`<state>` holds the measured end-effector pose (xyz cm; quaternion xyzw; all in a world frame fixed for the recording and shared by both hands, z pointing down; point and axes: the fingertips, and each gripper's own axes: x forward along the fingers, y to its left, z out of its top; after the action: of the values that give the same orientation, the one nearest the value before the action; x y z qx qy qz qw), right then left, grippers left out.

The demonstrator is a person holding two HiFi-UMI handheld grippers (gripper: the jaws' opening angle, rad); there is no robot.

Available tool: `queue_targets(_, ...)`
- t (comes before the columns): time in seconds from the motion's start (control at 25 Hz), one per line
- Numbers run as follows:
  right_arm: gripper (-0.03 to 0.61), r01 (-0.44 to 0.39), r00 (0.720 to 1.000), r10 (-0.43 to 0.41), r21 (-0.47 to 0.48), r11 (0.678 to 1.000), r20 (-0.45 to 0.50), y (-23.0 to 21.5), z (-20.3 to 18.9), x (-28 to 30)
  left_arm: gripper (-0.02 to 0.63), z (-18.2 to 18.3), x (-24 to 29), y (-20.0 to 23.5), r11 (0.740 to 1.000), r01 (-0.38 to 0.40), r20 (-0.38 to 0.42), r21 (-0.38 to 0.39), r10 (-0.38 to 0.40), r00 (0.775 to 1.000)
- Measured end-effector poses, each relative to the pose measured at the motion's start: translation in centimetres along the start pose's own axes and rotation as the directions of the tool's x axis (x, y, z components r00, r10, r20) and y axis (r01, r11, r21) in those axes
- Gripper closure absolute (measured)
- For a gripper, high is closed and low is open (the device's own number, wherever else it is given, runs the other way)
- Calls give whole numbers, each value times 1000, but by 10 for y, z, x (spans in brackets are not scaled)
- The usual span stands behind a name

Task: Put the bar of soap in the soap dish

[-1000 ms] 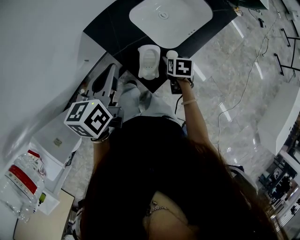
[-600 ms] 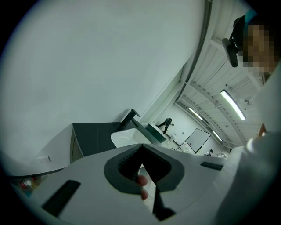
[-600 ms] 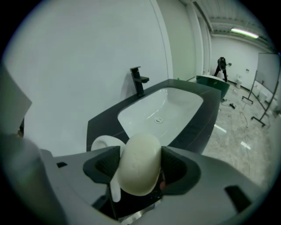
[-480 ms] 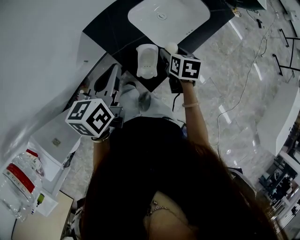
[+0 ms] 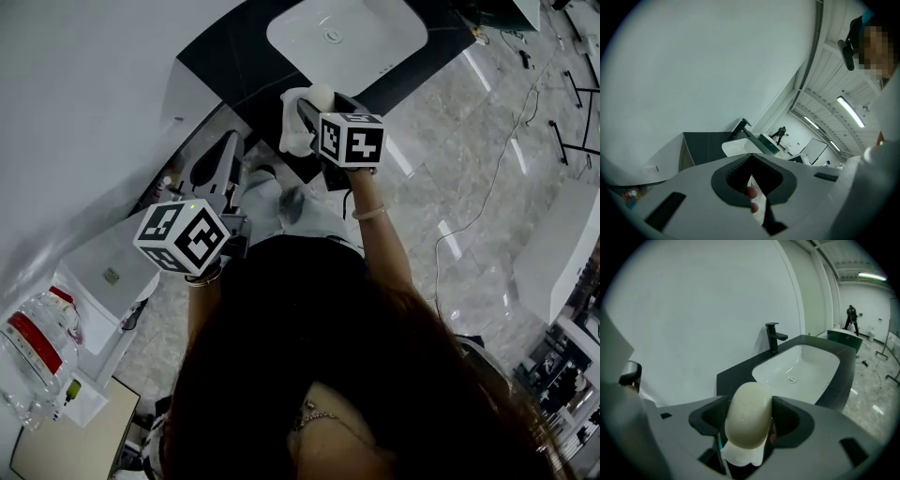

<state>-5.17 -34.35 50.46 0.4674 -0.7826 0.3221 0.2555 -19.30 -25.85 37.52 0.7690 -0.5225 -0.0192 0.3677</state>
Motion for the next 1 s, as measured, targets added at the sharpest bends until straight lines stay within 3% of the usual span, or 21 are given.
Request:
queue_targets(0.68, 279, 39, 999, -35, -125, 991, 38, 21, -33, 24, 617, -8, -15, 8, 999, -46, -26, 12, 46, 999)
queue_targets(1.0, 279, 41, 998, -35, -137, 990, 44, 26, -39, 29, 617, -8, -15, 6, 999, -41, -32, 24, 42, 999)
